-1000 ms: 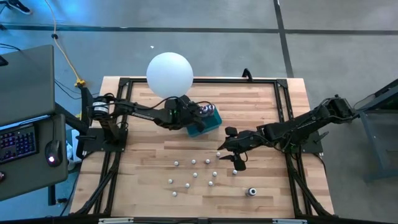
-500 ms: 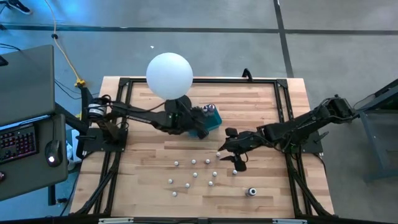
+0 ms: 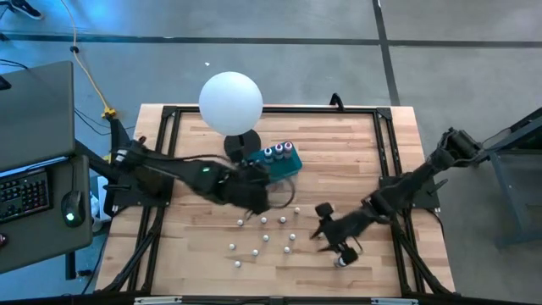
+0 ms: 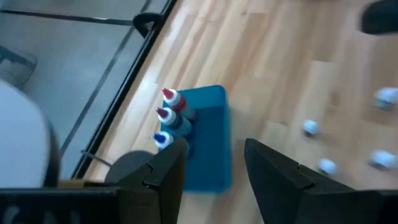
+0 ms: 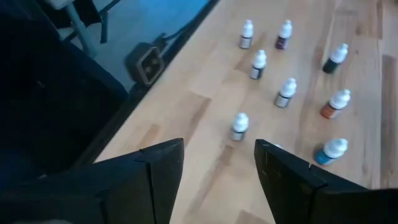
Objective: Pick & Place food coloring
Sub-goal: Put the large black food coloring bottle into the bin
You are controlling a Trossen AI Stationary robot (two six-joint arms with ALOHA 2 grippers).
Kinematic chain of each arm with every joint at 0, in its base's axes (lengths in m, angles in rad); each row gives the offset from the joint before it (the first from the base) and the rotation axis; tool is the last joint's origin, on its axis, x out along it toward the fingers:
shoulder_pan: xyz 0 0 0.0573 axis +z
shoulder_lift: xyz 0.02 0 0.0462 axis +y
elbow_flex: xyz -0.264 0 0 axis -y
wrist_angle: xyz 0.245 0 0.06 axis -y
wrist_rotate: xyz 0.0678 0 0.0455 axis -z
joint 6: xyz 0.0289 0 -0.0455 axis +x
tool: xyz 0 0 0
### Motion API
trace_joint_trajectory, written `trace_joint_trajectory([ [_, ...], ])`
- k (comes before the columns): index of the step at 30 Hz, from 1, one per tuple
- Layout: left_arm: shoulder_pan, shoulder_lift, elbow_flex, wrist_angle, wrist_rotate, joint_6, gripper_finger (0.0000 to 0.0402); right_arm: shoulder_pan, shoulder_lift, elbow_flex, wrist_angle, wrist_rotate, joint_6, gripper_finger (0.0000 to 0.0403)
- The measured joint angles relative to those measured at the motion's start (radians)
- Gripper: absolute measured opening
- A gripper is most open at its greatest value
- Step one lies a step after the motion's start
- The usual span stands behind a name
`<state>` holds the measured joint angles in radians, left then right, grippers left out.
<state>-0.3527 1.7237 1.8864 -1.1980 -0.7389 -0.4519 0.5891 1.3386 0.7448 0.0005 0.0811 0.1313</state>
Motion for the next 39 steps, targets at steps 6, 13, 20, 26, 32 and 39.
trace_joint_trajectory([
  [6, -0.165, -0.001, 0.202, -0.204, 0.035, -0.144, 0.0161, 0.142, -0.059, 0.000, -0.080, 0.115, 0.160, 0.0190],
  [13, -0.347, 0.000, 0.247, -0.243, -0.026, -0.245, 0.0161, 0.283, -0.064, -0.020, -0.093, 0.094, 0.136, 0.0190],
  [20, -0.432, 0.000, 0.215, -0.241, -0.083, -0.289, 0.0161, 0.288, -0.062, -0.132, -0.013, 0.186, 0.170, 0.0190],
  [26, -0.433, 0.000, 0.213, -0.241, -0.089, -0.321, 0.0161, 0.279, -0.062, -0.288, 0.248, 0.118, 0.183, 0.0190],
  [32, -0.433, 0.000, 0.213, -0.241, -0.091, -0.316, 0.0161, 0.274, -0.062, -0.393, 0.416, 0.120, 0.177, 0.0189],
  [39, -0.433, 0.000, 0.212, -0.241, -0.095, -0.315, 0.0161, 0.268, -0.062, -0.402, 0.432, 0.091, 0.184, 0.0149],
])
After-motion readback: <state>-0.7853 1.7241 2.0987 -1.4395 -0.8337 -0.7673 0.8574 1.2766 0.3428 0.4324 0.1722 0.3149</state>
